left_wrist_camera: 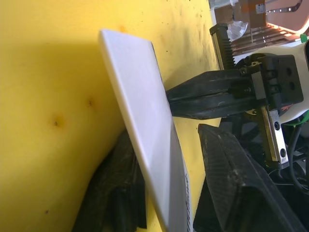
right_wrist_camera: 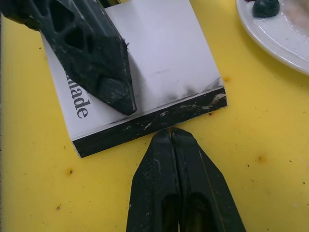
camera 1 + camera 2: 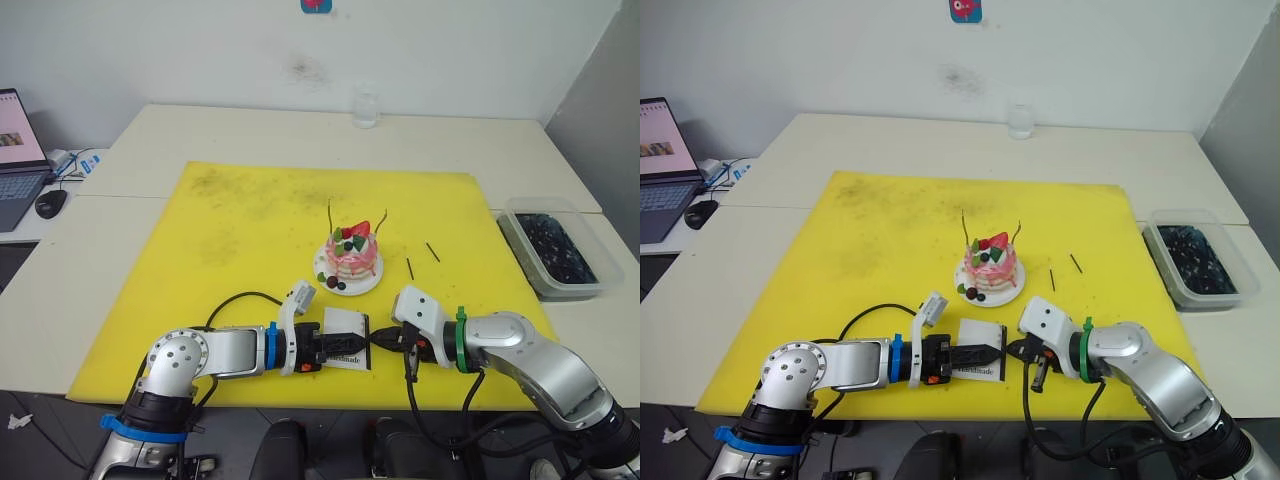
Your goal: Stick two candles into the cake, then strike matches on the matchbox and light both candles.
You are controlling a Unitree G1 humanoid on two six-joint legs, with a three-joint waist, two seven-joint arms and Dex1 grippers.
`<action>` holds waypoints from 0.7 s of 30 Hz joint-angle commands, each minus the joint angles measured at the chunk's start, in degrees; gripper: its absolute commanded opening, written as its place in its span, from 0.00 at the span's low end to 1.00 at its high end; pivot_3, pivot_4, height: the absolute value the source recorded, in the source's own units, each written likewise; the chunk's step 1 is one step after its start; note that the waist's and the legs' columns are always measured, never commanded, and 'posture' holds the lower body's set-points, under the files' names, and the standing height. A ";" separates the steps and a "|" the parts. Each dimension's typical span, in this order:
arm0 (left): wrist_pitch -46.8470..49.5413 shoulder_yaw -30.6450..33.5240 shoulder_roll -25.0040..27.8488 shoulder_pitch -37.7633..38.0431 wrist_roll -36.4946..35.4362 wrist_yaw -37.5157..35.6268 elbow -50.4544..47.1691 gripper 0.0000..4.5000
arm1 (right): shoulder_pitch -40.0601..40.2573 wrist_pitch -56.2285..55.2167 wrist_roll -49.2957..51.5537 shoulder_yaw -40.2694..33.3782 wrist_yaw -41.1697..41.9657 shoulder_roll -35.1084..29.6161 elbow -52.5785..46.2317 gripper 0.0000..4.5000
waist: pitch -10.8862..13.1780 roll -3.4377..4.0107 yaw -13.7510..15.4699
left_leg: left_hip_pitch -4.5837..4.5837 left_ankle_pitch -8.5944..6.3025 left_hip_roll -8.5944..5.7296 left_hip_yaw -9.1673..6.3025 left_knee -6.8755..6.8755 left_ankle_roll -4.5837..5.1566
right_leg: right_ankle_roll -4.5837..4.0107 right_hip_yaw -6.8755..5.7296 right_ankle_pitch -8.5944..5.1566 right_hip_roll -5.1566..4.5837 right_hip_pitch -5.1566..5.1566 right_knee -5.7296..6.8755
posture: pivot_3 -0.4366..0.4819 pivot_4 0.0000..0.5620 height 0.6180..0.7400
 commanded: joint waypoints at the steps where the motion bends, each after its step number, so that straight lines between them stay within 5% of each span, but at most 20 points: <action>1: 0.08 0.62 -0.22 0.76 1.87 0.94 0.93 0.16 | -0.37 0.50 0.71 0.38 0.40 0.19 -1.46 0.00 | 0.00 0.00 0.00 | 0.00 0.00 0.00 0.00 0.00 0.00 | 0.00 0.00 0.00 0.00 0.00 0.00 | 0.48 0.27 1.00; 4: -0.25 0.47 -0.31 0.88 3.56 0.54 0.46 0.01 | -0.23 1.84 1.06 -0.12 -0.41 0.67 -1.80 0.00 | 0.00 0.00 0.00 | 0.00 0.00 0.01 -0.01 -0.01 0.00 | 0.00 -0.01 0.00 0.00 0.00 0.00 | 0.48 0.27 1.00; 13: -0.73 0.56 -0.64 1.93 5.60 -2.71 -1.95 0.01 | 2.20 1.56 3.30 -7.22 -0.93 -1.06 -5.51 0.00 | 0.00 0.00 0.02 | 0.00 0.00 -0.01 0.00 -0.01 0.00 | -0.05 0.01 -0.03 -0.03 0.00 -0.03 | 0.48 0.27 1.00; 21: -5.98 5.25 1.92 5.18 5.72 -13.57 -13.25 0.01 | 6.83 1.80 7.69 -21.02 -4.42 -0.91 -11.39 0.00 | 0.02 -0.01 -0.03 | -0.09 -0.01 0.03 -0.03 -0.13 -0.02 | -0.13 -0.07 -0.08 -0.01 -0.09 -0.06 | 0.48 0.27 1.00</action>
